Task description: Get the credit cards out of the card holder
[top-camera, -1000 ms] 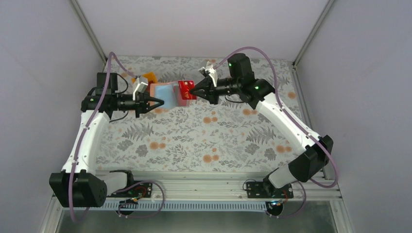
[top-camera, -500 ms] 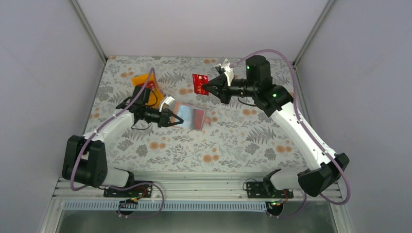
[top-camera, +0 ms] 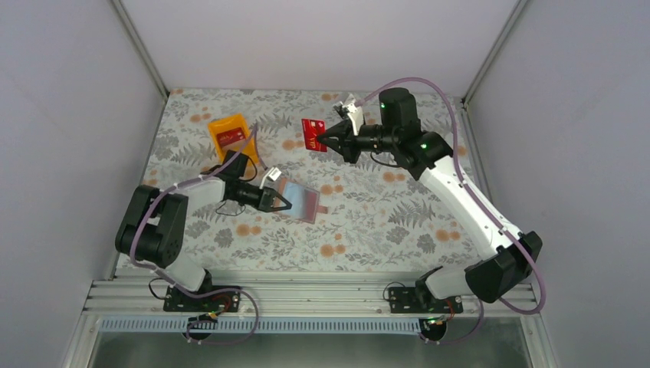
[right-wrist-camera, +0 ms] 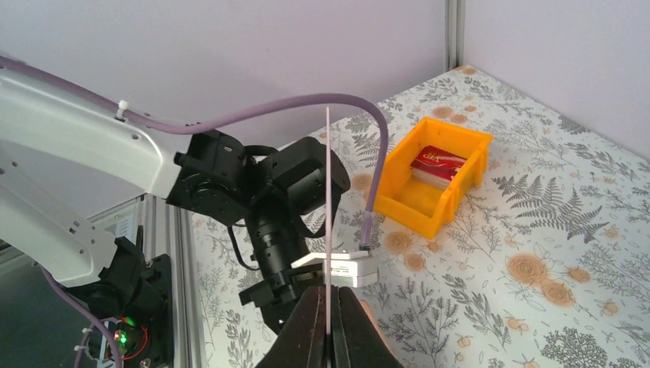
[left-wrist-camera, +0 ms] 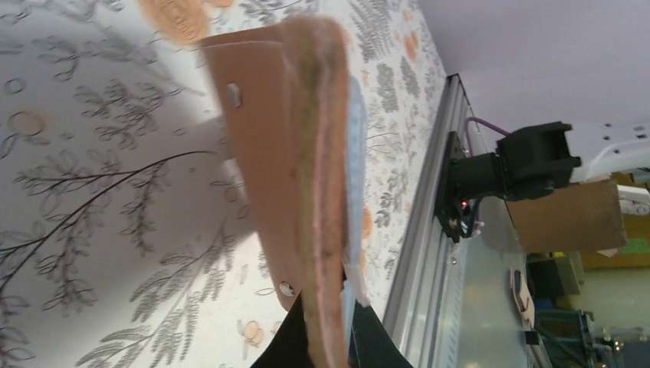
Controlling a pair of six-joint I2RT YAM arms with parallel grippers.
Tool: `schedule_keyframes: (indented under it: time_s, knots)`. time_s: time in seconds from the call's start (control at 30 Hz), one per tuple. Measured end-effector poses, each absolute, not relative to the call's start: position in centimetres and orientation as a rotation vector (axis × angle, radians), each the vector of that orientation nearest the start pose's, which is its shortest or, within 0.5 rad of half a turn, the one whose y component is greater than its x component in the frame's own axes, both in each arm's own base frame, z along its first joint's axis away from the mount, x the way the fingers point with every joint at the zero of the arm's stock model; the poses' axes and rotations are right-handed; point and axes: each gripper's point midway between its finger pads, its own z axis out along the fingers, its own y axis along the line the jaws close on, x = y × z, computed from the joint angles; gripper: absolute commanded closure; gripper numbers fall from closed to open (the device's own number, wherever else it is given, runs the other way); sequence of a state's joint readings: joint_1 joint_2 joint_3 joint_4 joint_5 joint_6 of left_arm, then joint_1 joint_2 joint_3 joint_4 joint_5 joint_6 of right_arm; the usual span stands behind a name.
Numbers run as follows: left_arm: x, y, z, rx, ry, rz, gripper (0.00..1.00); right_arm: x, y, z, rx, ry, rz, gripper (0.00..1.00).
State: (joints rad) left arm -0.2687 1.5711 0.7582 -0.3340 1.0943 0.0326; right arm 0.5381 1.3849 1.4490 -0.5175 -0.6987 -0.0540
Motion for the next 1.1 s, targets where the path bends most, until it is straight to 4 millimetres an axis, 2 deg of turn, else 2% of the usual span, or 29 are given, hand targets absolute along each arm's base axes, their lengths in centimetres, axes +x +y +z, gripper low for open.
schedule_keyframes:
  time_s: [0.17, 0.27, 0.3, 0.37, 0.47, 0.6, 0.73, 0.83, 1.0, 1.1]
  knots:
    - [24.7, -22.2, 7.5, 0.637, 2.462, -1.501, 0.97, 28.4, 29.8, 35.8, -1.023, 1.784, 1.008, 0.96]
    - [24.9, -21.8, 5.2, 0.594, 2.555, -1.461, 0.95, 28.4, 29.8, 35.7, -1.024, 1.786, 1.008, 0.96]
    - [25.0, -21.7, 4.6, 0.582, 2.584, -1.440, 0.92, 28.4, 29.8, 35.7, -1.024, 1.786, 1.009, 0.96]
    - [25.4, -21.4, 3.6, 0.566, 2.629, -1.393, 0.76, 28.4, 29.9, 35.6, -1.028, 1.785, 1.009, 0.96]
    - [25.8, -20.9, 2.9, 0.558, 2.661, -1.316, 0.60, 28.5, 29.9, 35.4, -1.030, 1.791, 1.013, 0.96]
    - [26.2, -20.4, 3.0, 0.554, 2.673, -1.235, 0.51, 28.8, 30.2, 34.5, -1.031, 1.824, 1.020, 0.96]
    - [27.0, -19.9, 5.3, 0.593, 2.604, -1.159, 0.43, 29.9, 30.5, 33.0, -1.006, 1.885, 1.009, 0.96]
    - [28.2, -19.3, 8.0, 0.617, 2.523, -1.123, 0.42, 31.1, 30.4, 32.0, -0.961, 1.943, 0.974, 0.96]
    - [30.8, -16.7, 13.2, 0.623, 2.373, -1.039, 0.35, 34.7, 30.1, 31.2, -0.815, 2.063, 0.861, 0.96]
    - [30.9, -16.2, 16.5, 0.693, 2.289, -1.018, 0.31, 36.5, 29.6, 30.7, -0.725, 2.132, 0.793, 0.96]
